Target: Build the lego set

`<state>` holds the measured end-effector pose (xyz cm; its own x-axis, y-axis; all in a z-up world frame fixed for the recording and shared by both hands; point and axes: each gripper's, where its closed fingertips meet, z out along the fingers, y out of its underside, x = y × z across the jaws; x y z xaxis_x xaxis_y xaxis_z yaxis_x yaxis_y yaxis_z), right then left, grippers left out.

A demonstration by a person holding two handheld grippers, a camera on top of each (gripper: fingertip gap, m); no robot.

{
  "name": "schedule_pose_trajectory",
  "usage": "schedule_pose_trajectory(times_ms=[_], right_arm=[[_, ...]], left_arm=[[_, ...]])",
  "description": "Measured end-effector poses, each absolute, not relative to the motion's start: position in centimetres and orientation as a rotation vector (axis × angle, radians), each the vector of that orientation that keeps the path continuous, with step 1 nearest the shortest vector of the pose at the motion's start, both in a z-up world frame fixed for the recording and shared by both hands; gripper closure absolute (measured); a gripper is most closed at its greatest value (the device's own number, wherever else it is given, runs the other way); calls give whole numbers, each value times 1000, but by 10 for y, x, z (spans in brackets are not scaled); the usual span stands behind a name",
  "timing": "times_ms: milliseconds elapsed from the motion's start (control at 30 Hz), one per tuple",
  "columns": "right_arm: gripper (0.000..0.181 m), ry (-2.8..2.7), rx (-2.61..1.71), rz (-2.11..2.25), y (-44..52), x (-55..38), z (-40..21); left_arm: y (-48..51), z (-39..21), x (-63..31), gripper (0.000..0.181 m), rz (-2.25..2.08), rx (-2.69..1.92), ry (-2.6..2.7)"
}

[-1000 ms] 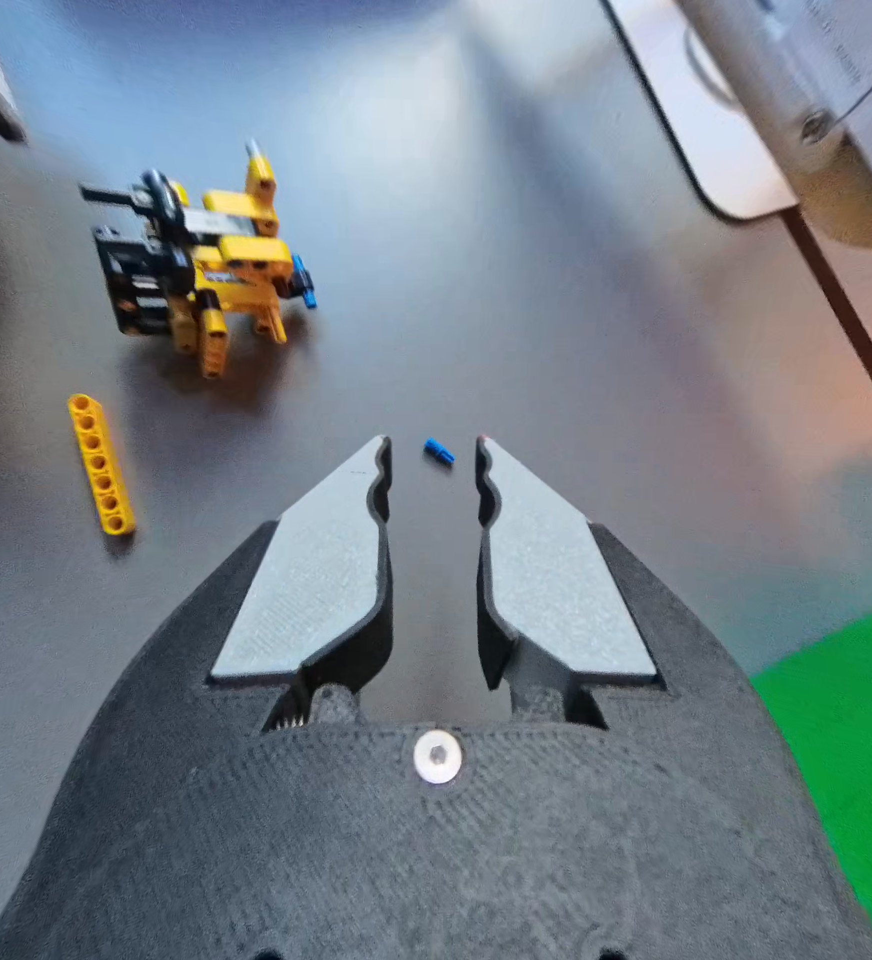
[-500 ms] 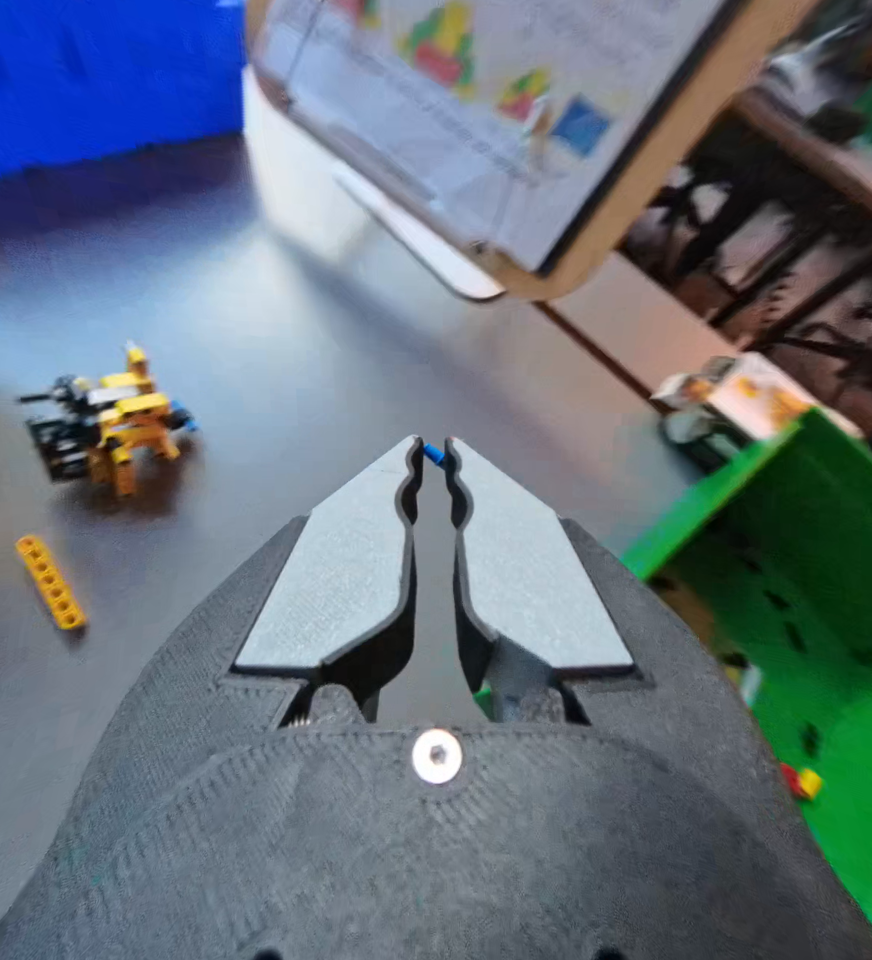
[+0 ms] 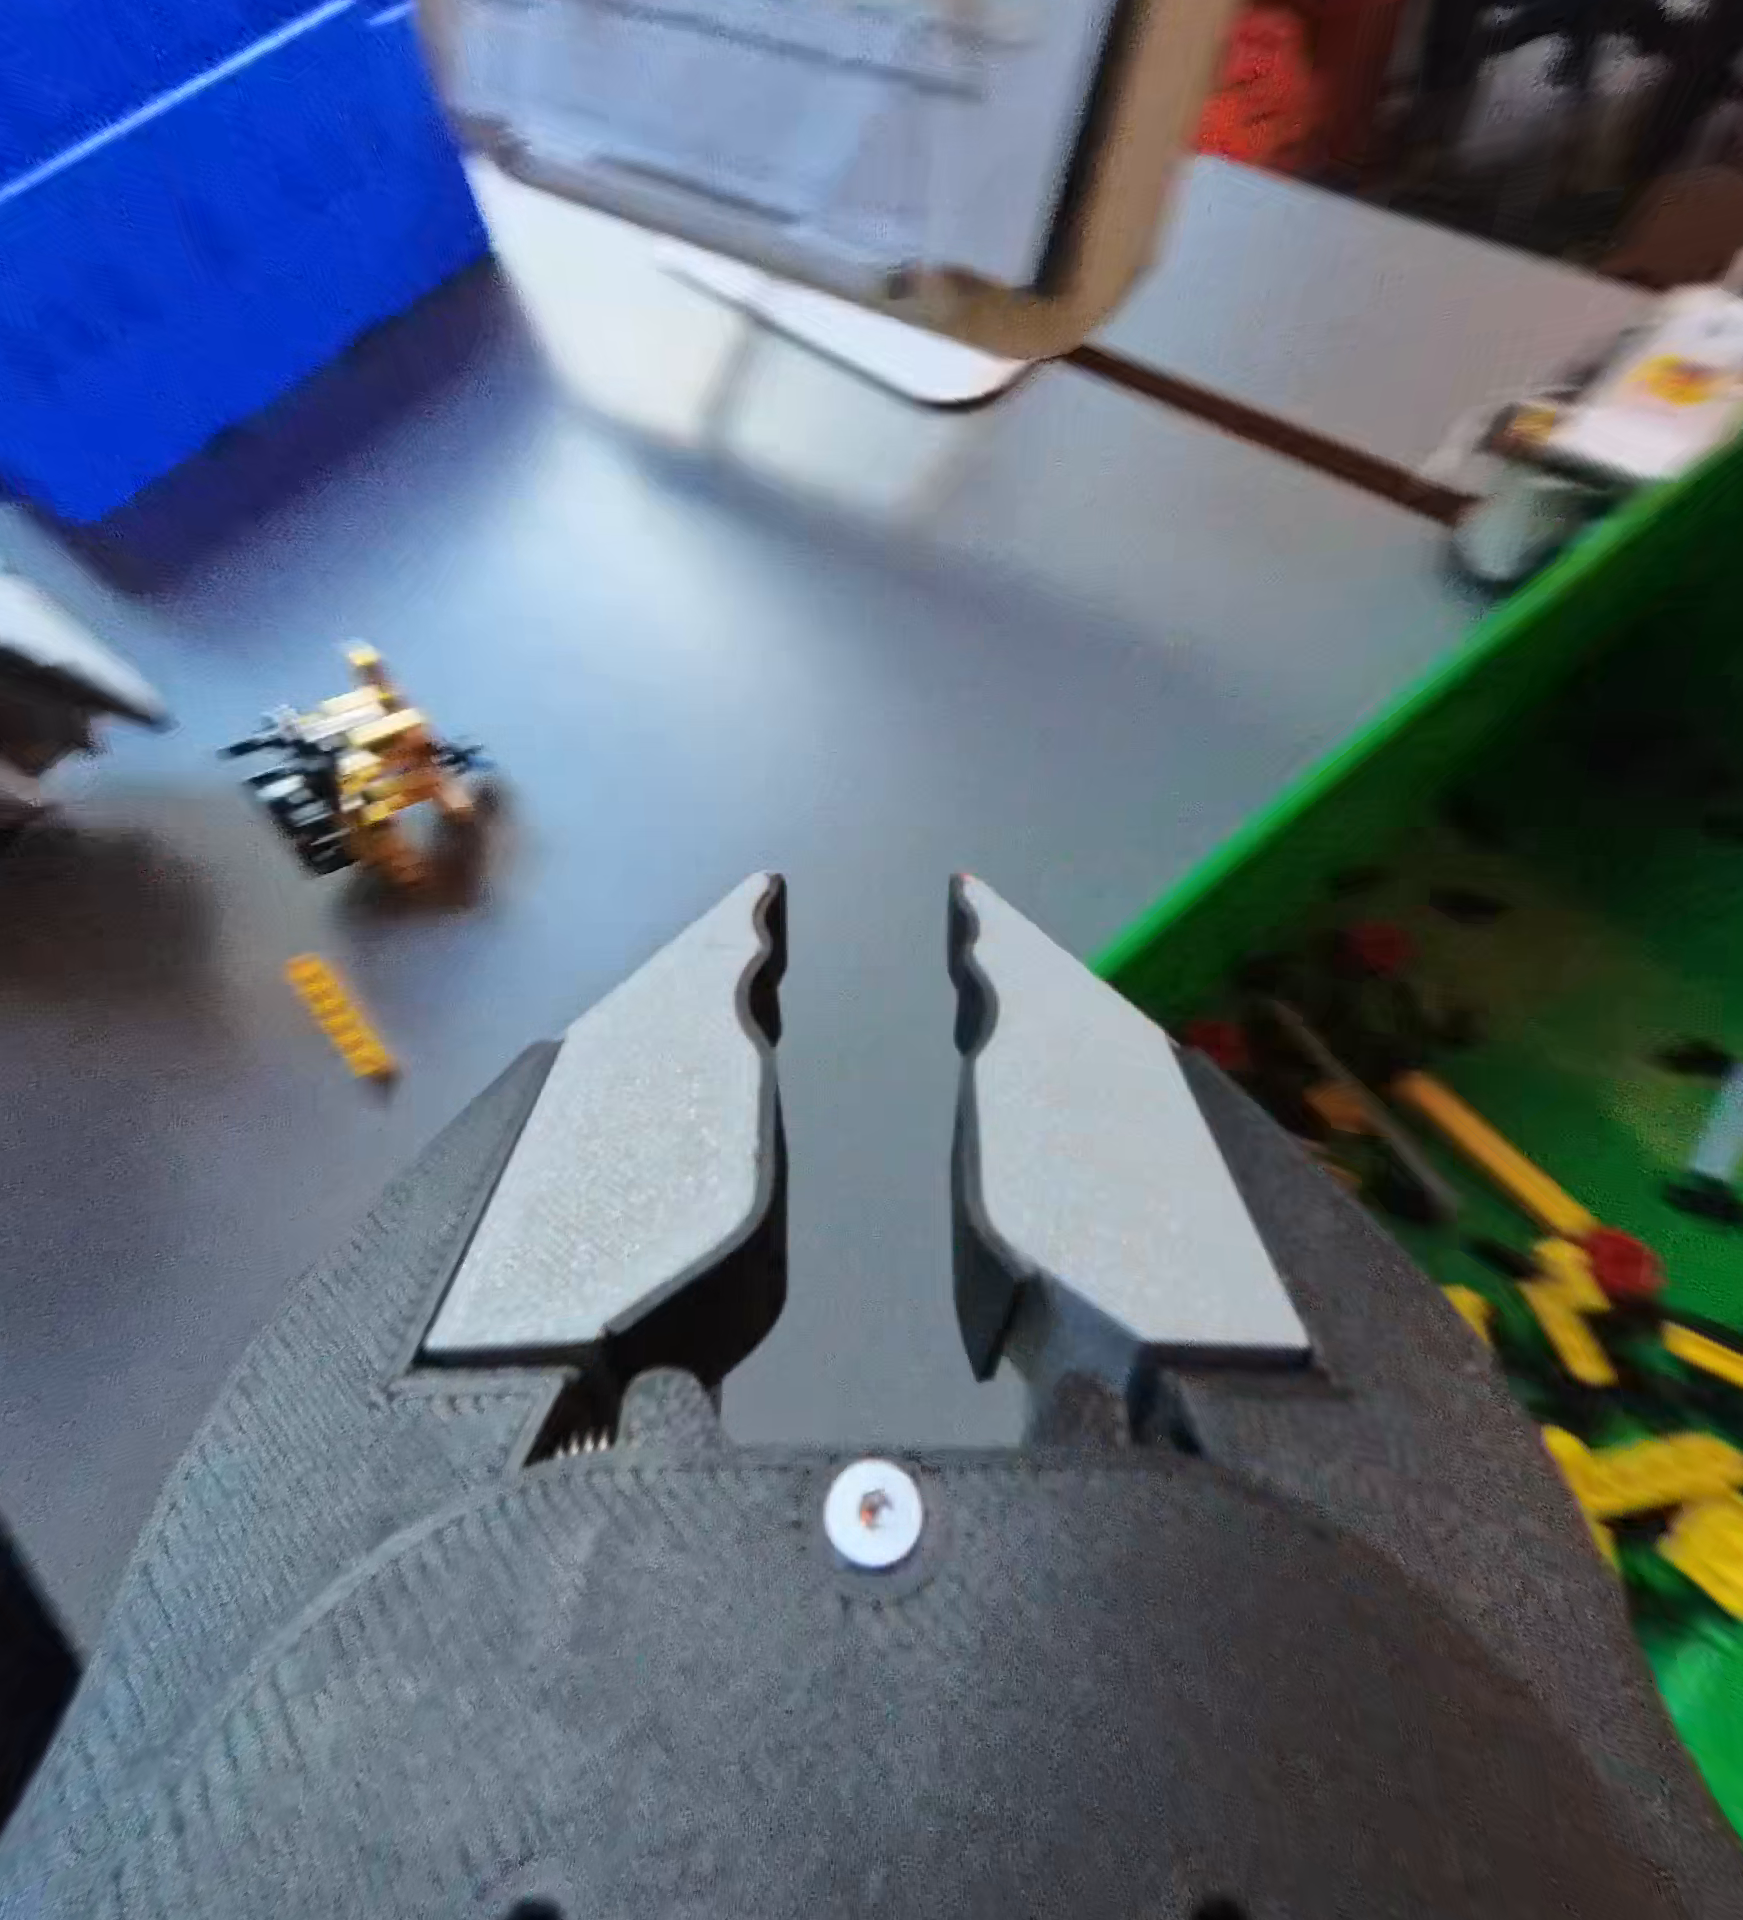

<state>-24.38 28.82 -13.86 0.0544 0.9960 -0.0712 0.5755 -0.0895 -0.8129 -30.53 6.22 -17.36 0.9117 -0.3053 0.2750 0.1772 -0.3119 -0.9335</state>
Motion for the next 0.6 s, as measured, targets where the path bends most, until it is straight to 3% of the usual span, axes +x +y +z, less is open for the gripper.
schedule_pose_trajectory(times_ms=[33,200,367,467,600], right_arm=[[148,-1696,-1681,969,250,-248,-147],[152,-2156,-1413,952,117,-252,-219],[169,-2312,-1340,866,85,-257,-254],[177,-2246,-1412,885,101,-261,-237],[176,-1768,-1468,844,198,-265,-144]], left_arm=[[62,-173,-306,152,-480,-1825,92],[62,-172,-308,152,-472,-1820,87],[62,-173,-311,152,-464,-1824,80],[62,-171,-314,152,-461,-1816,70],[61,-169,-318,152,-450,-1809,55]])
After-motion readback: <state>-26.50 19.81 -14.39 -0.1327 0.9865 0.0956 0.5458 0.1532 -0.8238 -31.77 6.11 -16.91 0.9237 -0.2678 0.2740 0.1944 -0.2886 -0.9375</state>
